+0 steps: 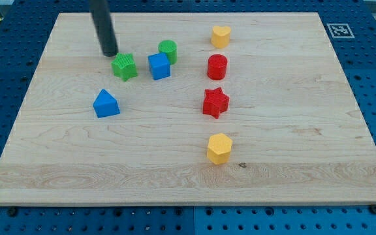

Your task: Push the green star into the blue cube

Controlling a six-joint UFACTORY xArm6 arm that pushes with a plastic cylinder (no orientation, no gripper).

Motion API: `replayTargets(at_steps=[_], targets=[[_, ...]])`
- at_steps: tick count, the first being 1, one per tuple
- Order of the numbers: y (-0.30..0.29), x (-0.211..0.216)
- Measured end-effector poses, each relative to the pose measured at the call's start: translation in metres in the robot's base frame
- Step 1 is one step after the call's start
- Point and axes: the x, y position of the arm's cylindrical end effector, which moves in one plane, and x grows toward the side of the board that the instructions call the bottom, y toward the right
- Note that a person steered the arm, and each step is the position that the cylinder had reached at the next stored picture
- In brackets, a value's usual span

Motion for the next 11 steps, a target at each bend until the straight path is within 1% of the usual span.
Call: replayTargets(at_steps=[1,2,3,6,7,8,9,10,11], targets=[[-0.02,0.003],[-0.022,0.026],[0.008,0.052],[0.078,0.055],[0.093,0.059],[0.079,0.11],[0.032,0.19],[-0.002,0.248],[-0.026,0.284]])
